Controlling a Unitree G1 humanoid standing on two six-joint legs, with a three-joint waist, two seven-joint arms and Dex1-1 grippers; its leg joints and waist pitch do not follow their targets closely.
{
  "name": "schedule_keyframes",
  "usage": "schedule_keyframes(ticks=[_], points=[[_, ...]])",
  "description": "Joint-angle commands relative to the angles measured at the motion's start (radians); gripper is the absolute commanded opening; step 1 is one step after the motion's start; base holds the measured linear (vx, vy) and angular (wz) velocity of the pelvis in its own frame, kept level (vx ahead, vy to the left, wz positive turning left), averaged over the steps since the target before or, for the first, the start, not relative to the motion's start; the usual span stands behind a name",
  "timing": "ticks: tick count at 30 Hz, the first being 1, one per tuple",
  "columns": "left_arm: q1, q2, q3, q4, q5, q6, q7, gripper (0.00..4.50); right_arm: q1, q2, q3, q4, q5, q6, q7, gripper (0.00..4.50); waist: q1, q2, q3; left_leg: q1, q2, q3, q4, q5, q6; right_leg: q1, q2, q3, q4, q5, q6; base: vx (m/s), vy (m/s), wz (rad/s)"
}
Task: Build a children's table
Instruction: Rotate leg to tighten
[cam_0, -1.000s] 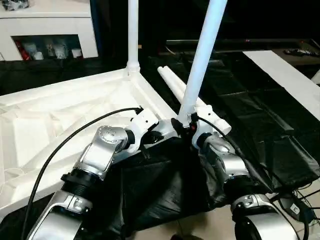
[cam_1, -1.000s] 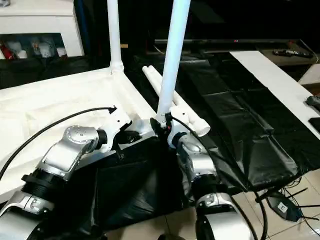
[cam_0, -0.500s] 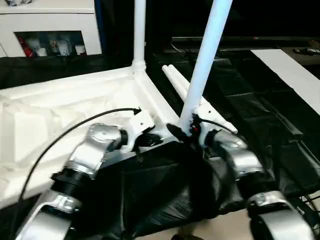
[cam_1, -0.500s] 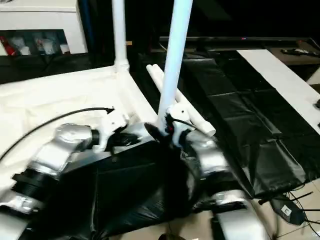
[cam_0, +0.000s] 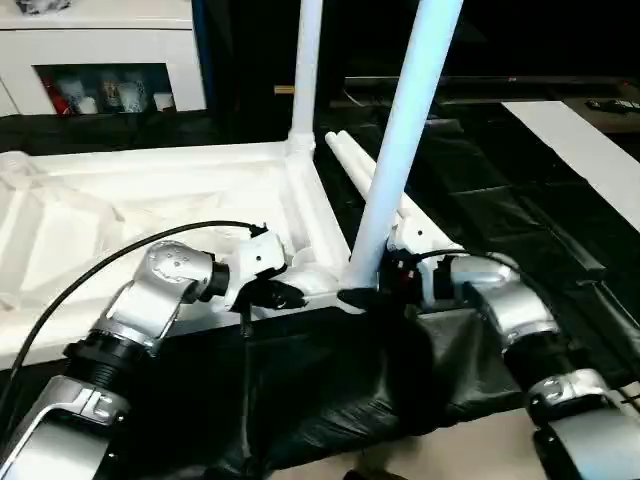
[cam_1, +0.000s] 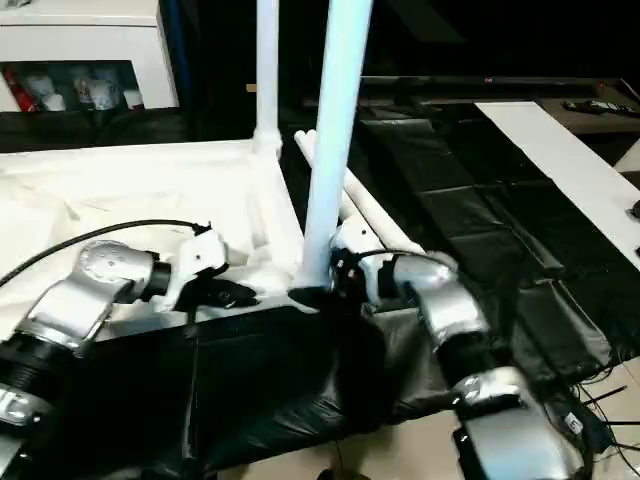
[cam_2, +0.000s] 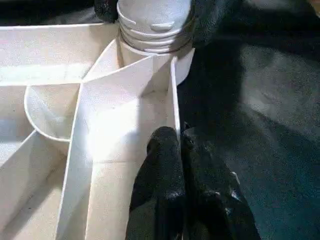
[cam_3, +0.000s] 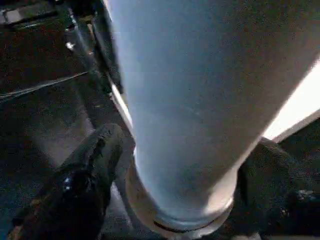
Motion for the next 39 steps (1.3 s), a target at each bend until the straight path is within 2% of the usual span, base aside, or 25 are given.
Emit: schedule_keyframes(ticks=[1,5,8,12,14,15,16,17,18,19,20,22,24,25,26,27,28,29,31,33,34,35,37,39], points=[[0.003,-0.024,-0.047,-0.015,-0.022,-0.012,-0.044,0.0,-0.015,0.015,0.029,0.001,0.01,0.023,0.041,3.4,0.003,0.01,-0.064,0.018,0.049,-0.018,-0.063,-0.236,0.024,0.047,-0.065,0.059,-0.063,-0.24,-0.226,0.0,0.0,0.0],[0.011,-0.023,-0.04,-0.024,-0.032,0.002,-0.047,0.0,-0.003,0.025,0.009,-0.015,0.04,0.053,0.043,3.02,0.011,0.011,-0.065,0.02,0.05,-0.017,-0.063,-0.232,0.02,0.046,-0.066,0.06,-0.061,-0.225,-0.231,0.0,0.0,0.0],[0.019,-0.038,-0.024,-0.032,-0.033,0.049,0.001,0.0,0.027,0.048,-0.034,-0.056,0.087,0.105,0.003,2.76,0.015,0.012,-0.067,0.02,0.051,-0.017,-0.064,-0.227,0.015,0.048,-0.065,0.059,-0.059,-0.219,-0.231,0.0,0.0,0.0],[0.018,-0.069,-0.011,-0.019,-0.011,0.086,0.087,0.0,0.052,0.084,-0.063,-0.054,0.08,0.116,-0.119,2.66,0.014,0.014,-0.064,0.023,0.049,-0.02,-0.067,-0.272,-0.003,0.043,-0.068,0.06,-0.07,-0.286,-0.214,0.0,0.0,0.0],[0.015,-0.085,-0.005,-0.012,0.001,0.095,0.126,0.0,0.056,0.1,-0.075,-0.041,0.07,0.115,-0.175,2.65,0.011,0.013,-0.061,0.027,0.048,-0.024,-0.069,-0.312,-0.026,0.04,-0.073,0.059,-0.081,-0.382,-0.183,0.0,0.0,0.0],[0.009,-0.136,0.006,-0.002,0.03,0.139,0.232,0.0,0.058,0.154,-0.11,0.016,0.043,0.098,-0.351,2.64,0.007,0.017,-0.059,0.029,0.05,-0.025,-0.071,-0.327,-0.042,0.034,-0.072,0.06,-0.084,-0.404,-0.176,0.0,0.0,0.0],[0.008,-0.148,0.008,-0.002,0.035,0.152,0.258,0.0,0.058,0.168,-0.119,0.029,0.038,0.097,-0.395,2.63,0.006,0.018,-0.057,0.03,0.049,-0.028,-0.072,-0.345,-0.05,0.032,-0.073,0.059,-0.087,-0.431,-0.169,0.0,0.0,0.0],[0.006,-0.163,0.009,-0.003,0.039,0.164,0.282,0.0,0.057,0.185,-0.127,0.046,0.033,0.092,-0.443,2.63,0.004,0.016,-0.057,0.031,0.045,-0.032,-0.071,-0.378,-0.053,0.035,-0.075,0.053,-0.096,-0.502,-0.144,0.0,0.0,0.0],[0.007,-0.173,0.009,-0.005,0.039,0.173,0.297,0.0,0.056,0.197,-0.133,0.057,0.031,0.088,-0.473,2.63,0.002,0.015,-0.056,0.03,0.044,-0.033,-0.071,-0.389,-0.051,0.035,-0.076,0.051,-0.1,-0.53,-0.131,0.0,0.0,0.0],[0.004,-0.198,0.015,-0.006,0.045,0.193,0.339,0.0,0.049,0.226,-0.153,0.077,0.035,0.089,-0.544,2.63,-0.001,0.02,-0.054,0.032,0.043,-0.037,-0.073,-0.411,-0.052,0.034,-0.076,0.048,-0.106,-0.568,-0.111,0.0,0.0,0.0],[0.003,-0.218,0.02,-0.009,0.047,0.211,0.368,0.0,0.042,0.25,-0.17,0.092,0.038,0.091,-0.603,2.63,-0.007,0.018,-0.054,0.037,0.043,-0.04,-0.072,-0.439,-0.055,0.03,-0.076,0.044,-0.113,-0.599,-0.098,0.0,0.0,0.0],[0.0,-0.257,0.035,-0.015,0.049,0.249,0.427,0.0,0.027,0.291,-0.196,0.119,0.045,0.089,-0.7,2.63,-0.015,0.022,-0.057,0.035,0.042,-0.043,-0.072,-0.448,-0.057,0.031,-0.076,0.042,-0.116,-0.6,-0.092,0.0,0.0,0.0],[-0.007,-0.304,0.046,-0.018,0.057,0.282,0.498,0.0,-0.003,0.343,-0.219,0.164,0.047,0.064,-0.816,2.63,-0.025,0.025,-0.057,0.04,0.041,-0.047,-0.071,-0.488,-0.065,0.026,-0.072,0.034,-0.119,-0.606,-0.088,0.0,0.0,0.0],[-0.009,-0.308,0.043,-0.015,0.061,0.279,0.508,0.0,-0.01,0.353,-0.222,0.171,0.047,0.054,-0.83,2.63,-0.026,0.027,-0.059,0.044,0.038,-0.048,-0.069,-0.51,-0.06,0.025,-0.071,0.03,-0.127,-0.62,-0.076,0.0,0.0,0.0],[-0.012,-0.31,0.039,-0.01,0.066,0.274,0.515,0.0,-0.015,0.361,-0.223,0.174,0.047,0.041,-0.838,2.63,-0.028,0.028,-0.059,0.043,0.038,-0.048,-0.07,-0.514,-0.057,0.026,-0.072,0.028,-0.129,-0.618,-0.072,0.0,0.0,0.0],[-0.014,-0.31,0.037,-0.004,0.07,0.269,0.519,0.0,-0.019,0.366,-0.224,0.177,0.046,0.032,-0.844,2.63,-0.031,0.029,-0.06,0.034,0.039,-0.053,-0.074,-0.513,-0.053,0.036,-0.071,0.024,-0.127,-0.602,-0.068,0.0,0.0,0.0],[-0.015,-0.311,0.036,0.0,0.076,0.263,0.523,0.0,-0.022,0.37,-0.228,0.181,0.042,0.024,-0.852,3.18,-0.031,0.031,-0.061,0.033,0.04,-0.054,-0.076,-0.512,-0.053,0.038,-0.072,0.024,-0.128,-0.59,-0.069,0.0,0.0,0.0],[-0.018,-0.308,0.037,0.013,0.085,0.252,0.528,0.0,-0.026,0.372,-0.233,0.185,0.036,0.012,-0.863,3.32,-0.032,0.033,-0.061,0.034,0.041,-0.055,-0.077,-0.516,-0.053,0.034,-0.072,0.026,-0.126,-0.566,-0.074,0.0,0.0,0.0],[-0.024,-0.301,0.038,0.024,0.091,0.24,0.532,0.0,-0.03,0.369,-0.235,0.186,0.027,-0.002,-0.873,3.32,-0.032,0.033,-0.059,0.043,0.038,-0.052,-0.074,-0.534,-0.051,0.025,-0.071,0.028,-0.129,-0.559,-0.087,0.0,0.0,0.0],[-0.029,-0.296,0.04,0.035,0.095,0.231,0.537,0.0,-0.03,0.361,-0.235,0.187,0.019,-0.011,-0.879,3.6,-0.032,0.035,-0.058,0.041,0.037,-0.053,-0.075,-0.534,-0.047,0.026,-0.072,0.028,-0.131,-0.568,-0.087,0.0,0.0,0.0],[-0.03,-0.295,0.04,0.039,0.096,0.228,0.538,0.0,-0.03,0.358,-0.233,0.185,0.016,-0.012,-0.878,3.6,-0.032,0.034,-0.058,0.042,0.037,-0.052,-0.074,-0.535,-0.046,0.025,-0.072,0.029,-0.132,-0.57,-0.086,0.0,0.0,0.0],[-0.034,-0.291,0.04,0.048,0.099,0.216,0.537,0.0,-0.025,0.349,-0.225,0.173,0.003,-0.015,-0.886,3.78,-0.032,0.033,-0.058,0.041,0.037,-0.052,-0.074,-0.532,-0.045,0.026,-0.072,0.029,-0.131,-0.57,-0.087,0.0,0.0,0.0],[-0.043,-0.283,0.04,0.07,0.103,0.195,0.545,0.0,-0.01,0.319,-0.201,0.137,-0.038,-0.021,-0.925,3.82,-0.031,0.035,-0.058,0.043,0.036,-0.052,-0.074,-0.533,-0.046,0.023,-0.072,0.029,-0.131,-0.576,-0.086,0.0,0.0,0.0],[-0.06,-0.279,0.047,0.107,0.106,0.168,0.56,0.0,0.037,0.284,-0.187,0.033,-0.059,0.021,-0.949,3.82,-0.027,0.033,-0.059,0.04,0.035,-0.05,-0.074,-0.514,-0.044,0.025,-0.07,0.031,-0.131,-0.567,-0.077,0.0,0.0,0.0]])
